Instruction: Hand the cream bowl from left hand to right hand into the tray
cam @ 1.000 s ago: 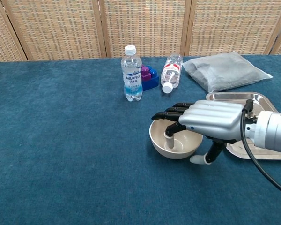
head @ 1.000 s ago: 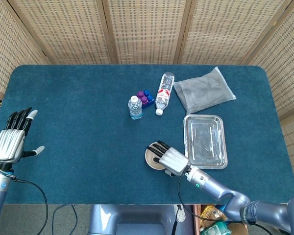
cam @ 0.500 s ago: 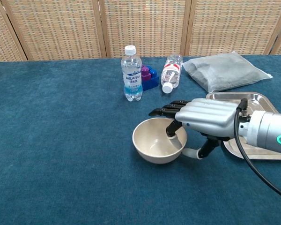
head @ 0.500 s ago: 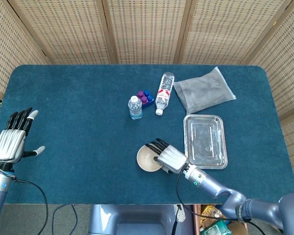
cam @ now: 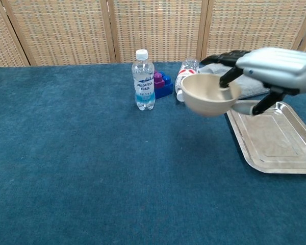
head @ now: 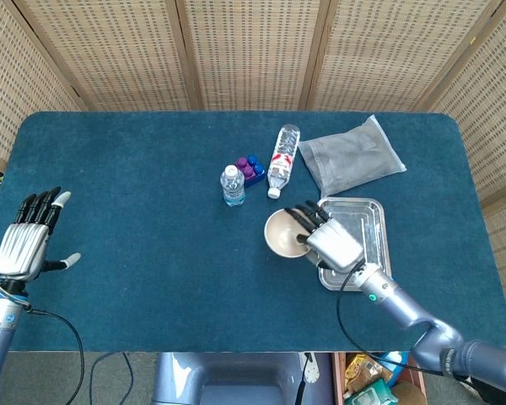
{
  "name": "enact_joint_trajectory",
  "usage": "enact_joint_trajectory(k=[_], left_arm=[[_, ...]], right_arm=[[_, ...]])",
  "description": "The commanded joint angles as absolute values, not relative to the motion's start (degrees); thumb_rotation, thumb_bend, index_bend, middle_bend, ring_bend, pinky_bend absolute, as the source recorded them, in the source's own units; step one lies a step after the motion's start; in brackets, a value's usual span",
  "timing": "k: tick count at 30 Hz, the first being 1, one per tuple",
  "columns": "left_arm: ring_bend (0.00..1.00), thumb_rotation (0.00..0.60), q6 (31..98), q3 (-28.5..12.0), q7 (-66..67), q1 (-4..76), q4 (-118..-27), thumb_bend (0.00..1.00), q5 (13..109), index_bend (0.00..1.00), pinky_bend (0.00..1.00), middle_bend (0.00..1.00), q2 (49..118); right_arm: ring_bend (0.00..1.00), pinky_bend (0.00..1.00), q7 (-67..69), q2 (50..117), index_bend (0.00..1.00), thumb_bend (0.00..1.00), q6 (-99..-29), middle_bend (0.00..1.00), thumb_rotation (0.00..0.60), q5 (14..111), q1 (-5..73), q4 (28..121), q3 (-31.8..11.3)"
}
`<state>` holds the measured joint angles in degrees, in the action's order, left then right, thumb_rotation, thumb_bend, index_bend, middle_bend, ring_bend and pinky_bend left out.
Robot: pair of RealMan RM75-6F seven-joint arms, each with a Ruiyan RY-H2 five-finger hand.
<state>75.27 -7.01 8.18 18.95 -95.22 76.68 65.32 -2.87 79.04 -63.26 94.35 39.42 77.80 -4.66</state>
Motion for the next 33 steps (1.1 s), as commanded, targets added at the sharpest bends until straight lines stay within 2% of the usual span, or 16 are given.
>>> enact_joint_trajectory(k=[1,13,23,26,28,31,33], left_arm=[[0.00,0.600,75.1,-7.0,8.4,19.0,-95.3,0.00,76.8,0.00,0.00,0.00,65.4],[0.00,0.600,74.7,-6.9,8.9,19.1,-95.7,0.00,77.0,0.00,0.00,0.00,65.5],[0.00,0.600,74.5,-6.9,8.5,19.0,-95.7,0.00,77.0,0.00,0.00,0.00,65.3],[0.00,0.600,74.6,-7.0,8.5,19.0,-95.8,0.00,77.1,0.00,0.00,0.00,65.3],[0.00,0.600,74.6,-6.9,8.5,19.0,-95.8,0.00,77.2,0.00,0.00,0.00,65.3],[0.00,0.600,74.4,-6.9,8.4,19.0,-95.8,0.00,77.2,0.00,0.00,0.00,65.2],[0.00,0.600,74.4,-6.8,8.3,18.9,-95.9,0.00,77.3,0.00,0.00,0.00,65.0]], right_arm=[[0.00,0.00,-0.9,77.2,0.64,0.47,-63.8,0.00,0.600,92.1,37.4,74.3,-4.4],[0.00,0.00,2.0,82.5,0.64,0.47,-64.2,0.00,0.600,92.7,33.2,59.1,0.9],[0.00,0.00,4.9,83.9,0.63,0.47,-64.4,0.00,0.600,92.8,31.9,55.1,2.1],[0.00,0.00,5.1,83.5,0.49,0.47,-64.0,0.00,0.600,92.5,31.8,55.5,2.1],[0.00,0.00,4.7,83.0,0.33,0.46,-63.2,0.00,0.600,91.9,31.8,56.4,2.0],[0.00,0.00,3.8,82.4,0.20,0.45,-63.2,0.00,0.600,91.5,31.5,57.4,1.8],[0.00,0.00,3.4,82.0,0.15,0.45,-63.6,0.00,0.600,91.3,31.2,58.2,1.7]])
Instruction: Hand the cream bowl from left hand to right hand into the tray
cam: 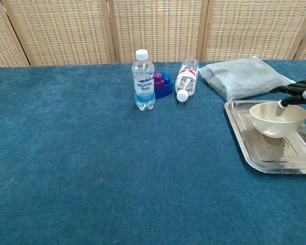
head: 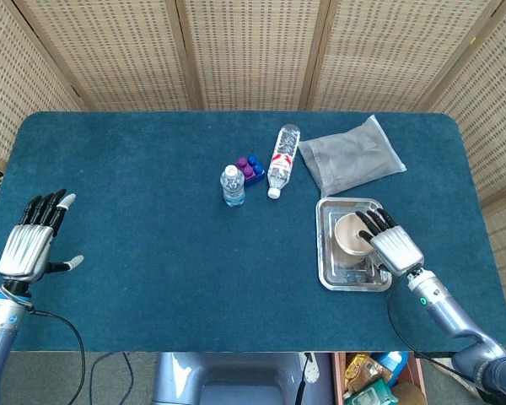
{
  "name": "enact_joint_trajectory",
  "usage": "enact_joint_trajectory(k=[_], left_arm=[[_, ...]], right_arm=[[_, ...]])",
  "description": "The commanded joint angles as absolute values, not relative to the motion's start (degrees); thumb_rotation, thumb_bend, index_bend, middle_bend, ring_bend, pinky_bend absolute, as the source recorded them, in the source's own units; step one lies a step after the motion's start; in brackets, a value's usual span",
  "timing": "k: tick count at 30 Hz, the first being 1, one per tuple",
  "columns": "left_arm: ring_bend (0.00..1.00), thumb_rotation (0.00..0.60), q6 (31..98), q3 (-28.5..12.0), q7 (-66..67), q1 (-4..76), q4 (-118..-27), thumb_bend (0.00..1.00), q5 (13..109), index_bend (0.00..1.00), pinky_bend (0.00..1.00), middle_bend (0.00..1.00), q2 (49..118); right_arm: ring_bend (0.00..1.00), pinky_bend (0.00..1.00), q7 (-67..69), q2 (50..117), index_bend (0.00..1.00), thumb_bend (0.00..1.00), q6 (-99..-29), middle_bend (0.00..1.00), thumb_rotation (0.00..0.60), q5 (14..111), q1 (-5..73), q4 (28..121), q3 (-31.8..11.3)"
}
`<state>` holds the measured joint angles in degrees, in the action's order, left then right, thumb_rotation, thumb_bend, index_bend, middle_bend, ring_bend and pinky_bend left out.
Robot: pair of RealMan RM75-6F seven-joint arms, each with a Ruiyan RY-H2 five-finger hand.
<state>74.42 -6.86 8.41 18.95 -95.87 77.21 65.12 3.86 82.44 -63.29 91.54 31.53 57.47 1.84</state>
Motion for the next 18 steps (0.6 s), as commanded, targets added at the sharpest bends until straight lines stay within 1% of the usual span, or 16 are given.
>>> enact_joint_trajectory(k=[1,3,8,11,12,13,14,15,16,18], left_arm=[[0.00,0.600,74.3,-6.8,8.1,18.9,-96.0,0.00,77.4,0.00,0.00,0.00,64.9],[0.00,0.600,74.3,-6.7,7.9,18.9,-96.1,0.00,77.5,0.00,0.00,0.00,64.7],[0.00,0.600,74.8,-6.4,7.0,18.5,-96.4,0.00,78.5,0.00,0.00,0.00,64.3],[0.00,0.600,75.2,-6.2,6.5,18.3,-96.6,0.00,79.1,0.00,0.00,0.00,64.1],[0.00,0.600,75.4,-6.1,6.3,18.2,-96.6,0.00,79.3,0.00,0.00,0.00,64.1],[0.00,0.600,75.6,-6.0,6.1,18.0,-96.7,0.00,79.6,0.00,0.00,0.00,64.0],[0.00,0.600,76.3,-5.5,5.8,17.5,-96.7,0.00,80.4,0.00,0.00,0.00,63.9],[0.00,0.600,77.2,-4.9,5.4,16.9,-96.5,0.00,81.6,0.00,0.00,0.00,63.9],[0.00,0.600,77.9,-4.4,5.0,16.4,-96.1,0.00,82.5,0.00,0.00,0.00,63.9],[0.00,0.600,79.0,-3.6,4.2,15.6,-95.3,0.00,83.9,0.00,0.00,0.00,64.2]], right_arm=[[0.00,0.00,2.9,81.7,0.13,0.45,-63.9,0.00,0.600,91.2,30.9,58.7,1.7],[0.00,0.00,2.2,81.2,0.12,0.45,-64.4,0.00,0.600,91.2,30.6,59.4,1.7],[0.00,0.00,1.2,78.4,0.10,0.45,-68.4,0.00,0.600,91.5,28.4,64.2,1.8],[0.00,0.00,0.8,76.6,0.07,0.40,-71.3,0.00,0.600,92.0,26.8,67.1,2.0],[0.00,0.00,0.8,76.0,0.06,0.35,-72.2,0.00,0.600,92.0,26.2,68.0,2.0],[0.00,0.00,0.8,75.2,0.05,0.27,-73.6,0.00,0.600,92.1,25.3,69.4,2.1],[0.00,0.00,1.1,73.7,0.04,0.20,-76.5,0.00,0.600,91.8,23.4,71.8,2.0],[0.00,0.00,1.4,72.4,0.02,0.11,-80.3,0.00,0.600,91.6,20.9,74.3,2.1],[0.00,0.00,1.2,71.7,0.01,0.04,-82.2,0.00,0.600,91.6,19.6,75.9,2.2],[0.00,0.00,1.6,70.7,0.00,0.00,-85.1,0.00,0.600,91.2,17.2,78.6,2.2]])
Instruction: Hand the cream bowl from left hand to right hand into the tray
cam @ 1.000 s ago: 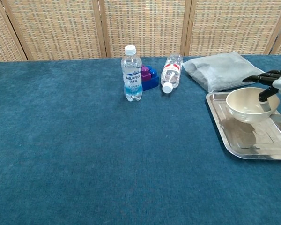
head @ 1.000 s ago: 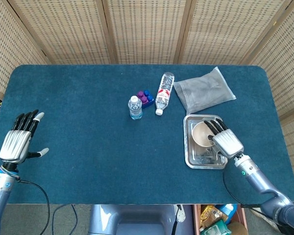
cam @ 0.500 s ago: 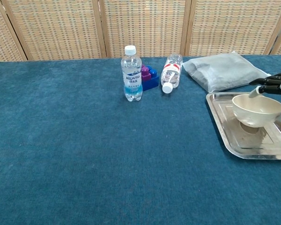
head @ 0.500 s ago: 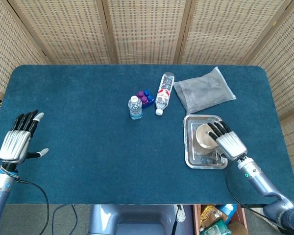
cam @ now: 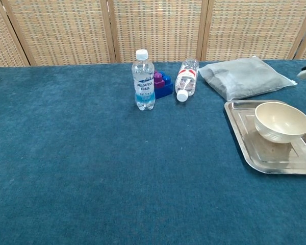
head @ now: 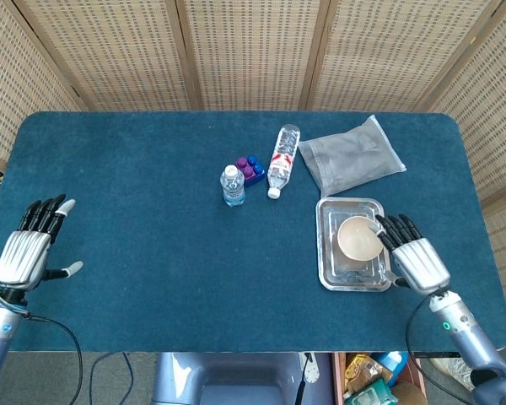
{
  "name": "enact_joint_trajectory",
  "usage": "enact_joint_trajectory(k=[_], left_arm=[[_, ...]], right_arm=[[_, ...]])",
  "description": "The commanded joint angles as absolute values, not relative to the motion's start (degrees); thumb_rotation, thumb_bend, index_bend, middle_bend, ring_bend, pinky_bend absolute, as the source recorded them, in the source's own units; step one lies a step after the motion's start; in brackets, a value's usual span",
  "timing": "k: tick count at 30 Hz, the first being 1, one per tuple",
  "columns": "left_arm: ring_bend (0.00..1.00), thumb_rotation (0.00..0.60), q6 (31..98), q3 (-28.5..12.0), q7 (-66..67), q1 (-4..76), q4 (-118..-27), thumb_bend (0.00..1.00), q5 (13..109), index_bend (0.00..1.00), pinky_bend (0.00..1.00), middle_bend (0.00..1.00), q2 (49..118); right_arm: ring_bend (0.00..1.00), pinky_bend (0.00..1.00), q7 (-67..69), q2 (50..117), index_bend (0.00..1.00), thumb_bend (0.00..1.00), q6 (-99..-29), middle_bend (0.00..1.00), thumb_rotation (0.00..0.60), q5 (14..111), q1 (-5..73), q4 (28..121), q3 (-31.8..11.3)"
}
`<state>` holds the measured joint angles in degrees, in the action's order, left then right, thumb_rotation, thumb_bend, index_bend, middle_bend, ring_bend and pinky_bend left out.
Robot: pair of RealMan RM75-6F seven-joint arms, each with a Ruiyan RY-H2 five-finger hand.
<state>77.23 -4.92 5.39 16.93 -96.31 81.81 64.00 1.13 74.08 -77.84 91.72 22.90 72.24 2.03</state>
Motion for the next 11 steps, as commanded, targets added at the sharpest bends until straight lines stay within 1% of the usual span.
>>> enact_joint_trajectory(k=[1,5,8,11], left_arm=[[0.00,0.600,79.8,-3.0,3.9,14.9,-94.9,0.00,84.6,0.00,0.00,0.00,64.4],[0.00,0.600,81.9,-2.2,3.7,13.3,-93.4,0.00,85.6,0.00,0.00,0.00,65.2],[0.00,0.600,82.8,-1.6,3.4,12.3,-92.9,0.00,85.9,0.00,0.00,0.00,65.4],[0.00,0.600,83.6,-1.3,3.0,11.6,-92.5,0.00,86.3,0.00,0.00,0.00,65.4]], right_arm=[[0.00,0.00,2.3,70.2,0.00,0.00,-86.8,0.00,0.600,90.8,15.8,80.4,2.3],[0.00,0.00,2.2,69.4,0.00,0.00,-90.7,0.00,0.600,90.7,12.4,84.0,2.4],[0.00,0.00,0.1,69.6,0.00,0.00,-93.5,0.00,0.600,90.6,10.2,85.2,2.1],[0.00,0.00,-1.4,70.0,0.00,0.00,-94.7,0.00,0.600,90.9,9.0,85.4,1.9]])
